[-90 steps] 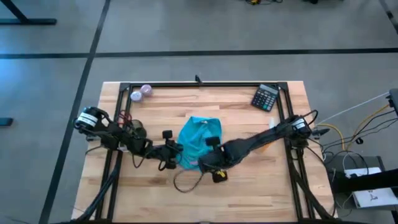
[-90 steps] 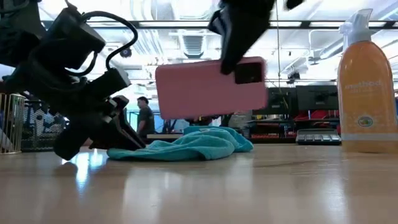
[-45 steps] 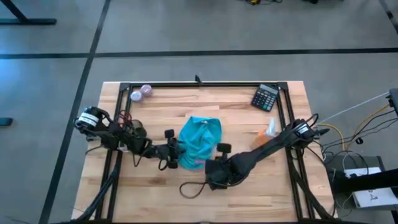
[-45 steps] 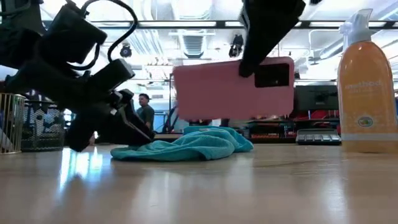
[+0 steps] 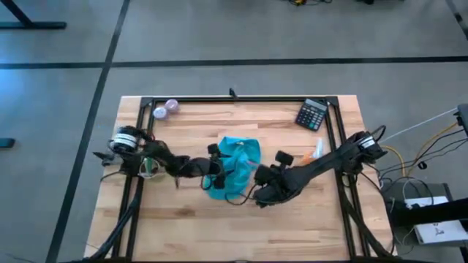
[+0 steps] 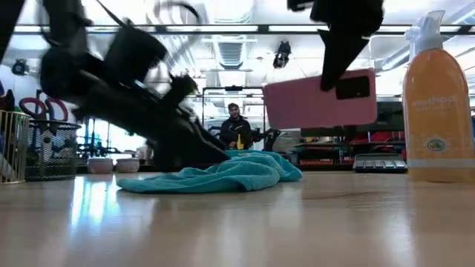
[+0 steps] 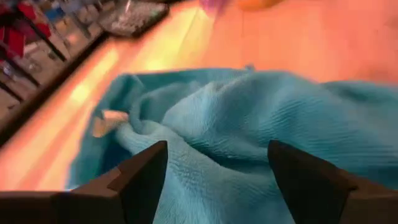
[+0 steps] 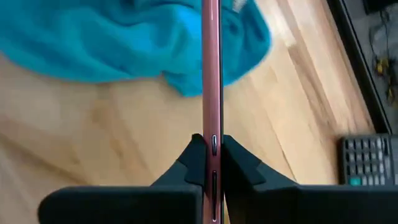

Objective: Apply microfiber cloth
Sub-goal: Wipe the pink cellphone with the blue microfiber cloth

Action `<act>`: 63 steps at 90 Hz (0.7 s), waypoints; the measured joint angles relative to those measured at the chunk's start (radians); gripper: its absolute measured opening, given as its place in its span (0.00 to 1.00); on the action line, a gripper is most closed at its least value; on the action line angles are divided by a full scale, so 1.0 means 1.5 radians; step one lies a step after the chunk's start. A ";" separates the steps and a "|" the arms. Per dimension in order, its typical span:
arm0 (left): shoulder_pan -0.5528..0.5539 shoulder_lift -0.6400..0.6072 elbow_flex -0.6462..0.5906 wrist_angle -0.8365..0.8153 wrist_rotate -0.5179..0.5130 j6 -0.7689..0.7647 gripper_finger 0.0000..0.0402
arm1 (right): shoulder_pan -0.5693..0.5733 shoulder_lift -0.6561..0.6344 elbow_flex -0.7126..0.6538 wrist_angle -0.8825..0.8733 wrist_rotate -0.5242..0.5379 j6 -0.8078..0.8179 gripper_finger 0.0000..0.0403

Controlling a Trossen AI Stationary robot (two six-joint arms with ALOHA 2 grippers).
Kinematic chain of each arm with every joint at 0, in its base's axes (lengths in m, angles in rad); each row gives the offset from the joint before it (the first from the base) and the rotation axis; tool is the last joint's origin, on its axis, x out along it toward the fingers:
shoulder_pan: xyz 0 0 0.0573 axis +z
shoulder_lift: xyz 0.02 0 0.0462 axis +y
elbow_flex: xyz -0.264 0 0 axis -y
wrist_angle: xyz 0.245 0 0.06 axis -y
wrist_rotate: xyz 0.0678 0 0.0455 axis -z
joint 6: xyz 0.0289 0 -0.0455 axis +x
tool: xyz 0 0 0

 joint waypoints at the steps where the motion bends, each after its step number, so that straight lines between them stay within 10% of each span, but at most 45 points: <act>1: 0.002 0.007 0.005 0.003 0.001 -0.005 0.64 | -0.001 -0.003 -0.004 0.001 0.000 0.005 0.02; 19: 0.009 0.064 0.035 0.009 -0.001 -0.056 0.50 | -0.039 -0.097 -0.094 0.084 -0.003 0.038 0.02; 39: -0.004 0.014 0.005 -0.062 -0.008 -0.072 0.05 | -0.142 -0.227 -0.280 0.344 -0.145 -0.010 0.02; 63: -0.050 -0.179 -0.102 -0.089 -0.011 -0.034 0.00 | -0.238 -0.271 -0.433 0.643 -0.221 -0.066 0.02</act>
